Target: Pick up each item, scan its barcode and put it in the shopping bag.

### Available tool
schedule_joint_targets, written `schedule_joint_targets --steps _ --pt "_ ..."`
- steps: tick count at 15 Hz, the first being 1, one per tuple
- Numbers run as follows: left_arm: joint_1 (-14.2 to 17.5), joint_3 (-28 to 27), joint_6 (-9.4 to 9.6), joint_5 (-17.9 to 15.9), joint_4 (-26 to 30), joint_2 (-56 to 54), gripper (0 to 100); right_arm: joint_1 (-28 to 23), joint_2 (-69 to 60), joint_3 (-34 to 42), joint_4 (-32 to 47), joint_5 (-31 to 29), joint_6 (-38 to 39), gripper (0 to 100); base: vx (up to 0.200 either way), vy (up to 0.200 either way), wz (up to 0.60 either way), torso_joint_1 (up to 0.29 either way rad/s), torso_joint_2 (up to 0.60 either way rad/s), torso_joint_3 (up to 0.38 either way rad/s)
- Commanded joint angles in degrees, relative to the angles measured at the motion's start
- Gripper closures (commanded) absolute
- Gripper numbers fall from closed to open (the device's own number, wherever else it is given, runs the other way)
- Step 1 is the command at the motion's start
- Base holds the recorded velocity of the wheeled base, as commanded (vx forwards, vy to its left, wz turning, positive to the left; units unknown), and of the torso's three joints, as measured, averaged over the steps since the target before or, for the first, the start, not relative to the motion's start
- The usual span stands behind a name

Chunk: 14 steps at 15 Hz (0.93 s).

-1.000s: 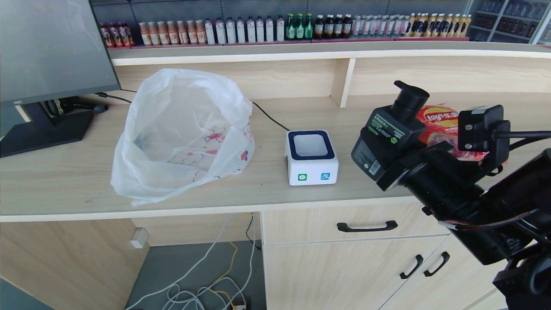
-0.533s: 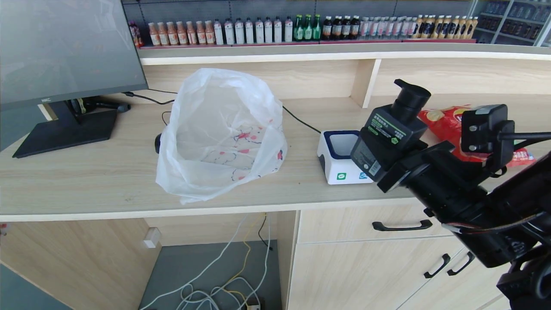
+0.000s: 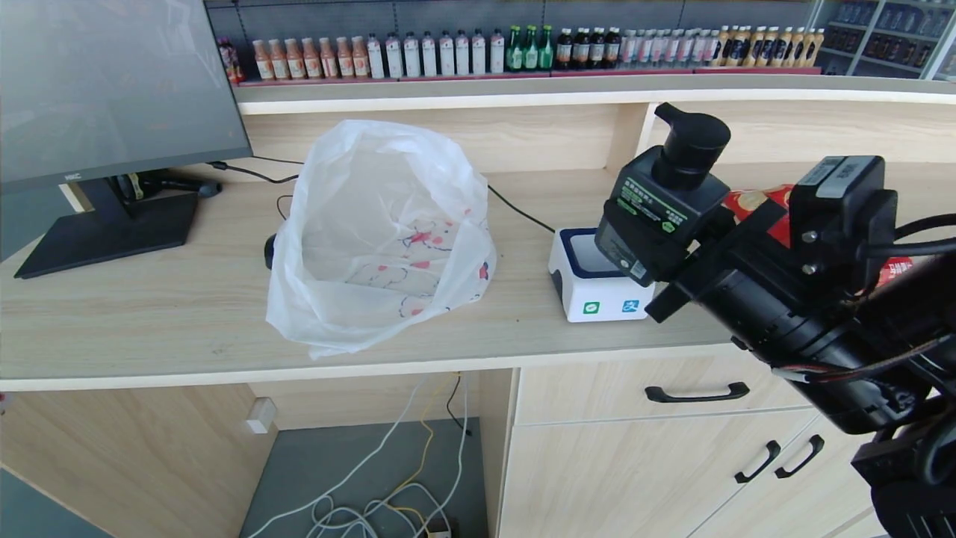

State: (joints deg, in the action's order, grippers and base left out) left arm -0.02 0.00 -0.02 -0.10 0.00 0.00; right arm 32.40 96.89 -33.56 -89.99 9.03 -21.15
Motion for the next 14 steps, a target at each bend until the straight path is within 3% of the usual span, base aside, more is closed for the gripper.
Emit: schedule_joint_targets --steps 1,4,6,8,14 --pt "0.0 0.0 0.02 0.0 0.0 0.0 0 -0.2 1.3 -1.0 0.0 3.1 -6.1 100 0.000 0.000 0.00 0.000 0.00 0.000" --pt "0.0 0.0 -0.06 0.0 0.0 0.0 0 -0.6 4.5 -1.9 0.0 4.0 -18.5 100 0.000 0.000 0.00 0.000 0.00 0.000" --pt "0.0 0.0 0.02 0.0 0.0 0.0 0 -3.8 5.7 -5.5 0.0 11.4 -26.7 100 0.000 0.000 0.00 0.000 0.00 0.000" --pt "0.0 0.0 0.02 0.0 0.0 0.0 0 -6.3 8.0 -10.4 0.0 18.7 -29.9 100 0.000 0.000 0.00 0.000 0.00 0.000" --pt "0.0 0.0 -0.06 0.0 0.0 0.0 0 -7.9 14.6 -17.9 0.0 28.8 -36.9 100 0.000 0.000 0.00 0.000 0.00 0.000"
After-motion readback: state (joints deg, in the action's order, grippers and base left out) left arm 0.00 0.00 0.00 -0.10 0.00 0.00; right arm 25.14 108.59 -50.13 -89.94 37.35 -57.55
